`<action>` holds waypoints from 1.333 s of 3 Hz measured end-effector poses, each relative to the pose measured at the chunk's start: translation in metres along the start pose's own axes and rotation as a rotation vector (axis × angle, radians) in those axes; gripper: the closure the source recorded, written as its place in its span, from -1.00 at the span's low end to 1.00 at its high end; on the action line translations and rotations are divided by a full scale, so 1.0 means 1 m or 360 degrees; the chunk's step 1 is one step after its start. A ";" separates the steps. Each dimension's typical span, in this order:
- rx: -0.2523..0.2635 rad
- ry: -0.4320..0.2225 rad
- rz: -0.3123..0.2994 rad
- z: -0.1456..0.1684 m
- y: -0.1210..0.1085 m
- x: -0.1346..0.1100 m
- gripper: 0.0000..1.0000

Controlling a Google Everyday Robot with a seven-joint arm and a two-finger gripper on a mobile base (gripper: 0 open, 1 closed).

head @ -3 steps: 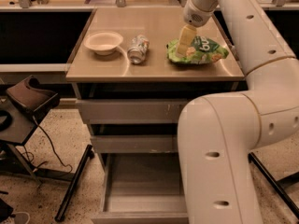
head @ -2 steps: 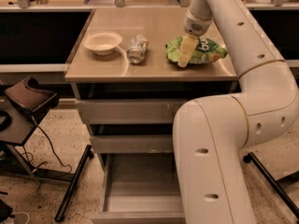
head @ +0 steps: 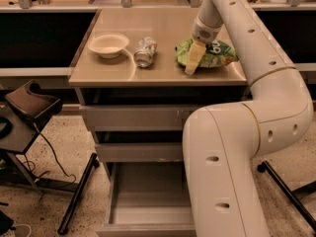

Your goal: Place green rice chip bag into bottom drawer

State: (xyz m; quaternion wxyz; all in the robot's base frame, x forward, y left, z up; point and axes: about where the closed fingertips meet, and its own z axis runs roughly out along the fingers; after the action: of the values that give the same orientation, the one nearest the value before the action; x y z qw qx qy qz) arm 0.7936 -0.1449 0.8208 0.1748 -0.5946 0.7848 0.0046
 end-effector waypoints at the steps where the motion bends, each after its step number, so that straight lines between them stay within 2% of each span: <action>1: 0.0017 -0.0011 -0.0001 0.004 -0.004 -0.003 -0.64; 3: 0.0033 -0.0027 0.0000 0.005 -0.007 -0.005 0.30; 4: 0.0044 -0.0151 -0.0015 -0.025 -0.003 0.004 0.74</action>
Offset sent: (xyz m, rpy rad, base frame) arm 0.0047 0.0021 -0.0024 0.0033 -0.0113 -0.0007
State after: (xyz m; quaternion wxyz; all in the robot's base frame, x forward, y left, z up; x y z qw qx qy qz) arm 0.7885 -0.1551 0.8438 0.2201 -0.5948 0.7728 0.0212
